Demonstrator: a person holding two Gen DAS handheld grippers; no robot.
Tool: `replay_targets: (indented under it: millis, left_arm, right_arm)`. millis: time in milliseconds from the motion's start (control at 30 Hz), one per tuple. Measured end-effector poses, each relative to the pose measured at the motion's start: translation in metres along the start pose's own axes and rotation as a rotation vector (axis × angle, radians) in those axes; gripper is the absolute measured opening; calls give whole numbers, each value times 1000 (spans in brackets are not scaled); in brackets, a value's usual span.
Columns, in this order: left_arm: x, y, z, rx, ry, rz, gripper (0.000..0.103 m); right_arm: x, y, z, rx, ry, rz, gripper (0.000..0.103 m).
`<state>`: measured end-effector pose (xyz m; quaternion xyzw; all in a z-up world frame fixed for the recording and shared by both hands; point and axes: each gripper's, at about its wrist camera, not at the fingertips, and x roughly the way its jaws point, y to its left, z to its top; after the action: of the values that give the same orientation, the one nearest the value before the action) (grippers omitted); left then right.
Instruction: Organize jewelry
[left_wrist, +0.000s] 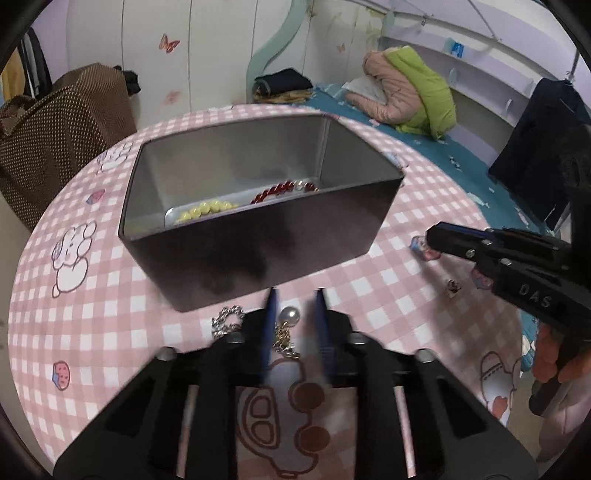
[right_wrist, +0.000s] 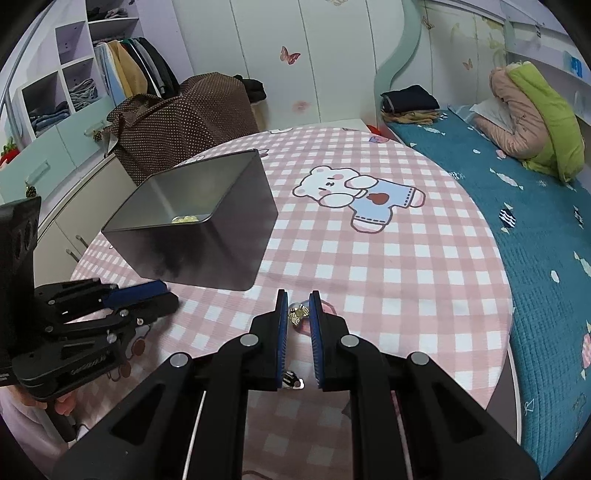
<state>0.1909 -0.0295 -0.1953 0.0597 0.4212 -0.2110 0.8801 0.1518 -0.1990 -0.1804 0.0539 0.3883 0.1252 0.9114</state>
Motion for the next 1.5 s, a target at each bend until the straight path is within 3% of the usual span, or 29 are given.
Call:
replay_targets:
  millis: [333, 733, 1200, 1500]
  left_arm:
    - [-9, 10, -3, -49, -45, 1, 11]
    - [-48, 14, -8, -84, -158, -13, 11]
    - [-94, 38, 22, -161, -335, 22, 11]
    - [-96, 51, 34, -215, -380, -19, 11]
  right_arm:
    - [-5, 1, 1, 3, -9, -1, 11]
    - [-21, 17, 15, -30, -65, -14, 11]
    - [-33, 46, 46, -110, -148, 5, 11]
    - [-29, 62, 62, -143, -173, 15, 11]
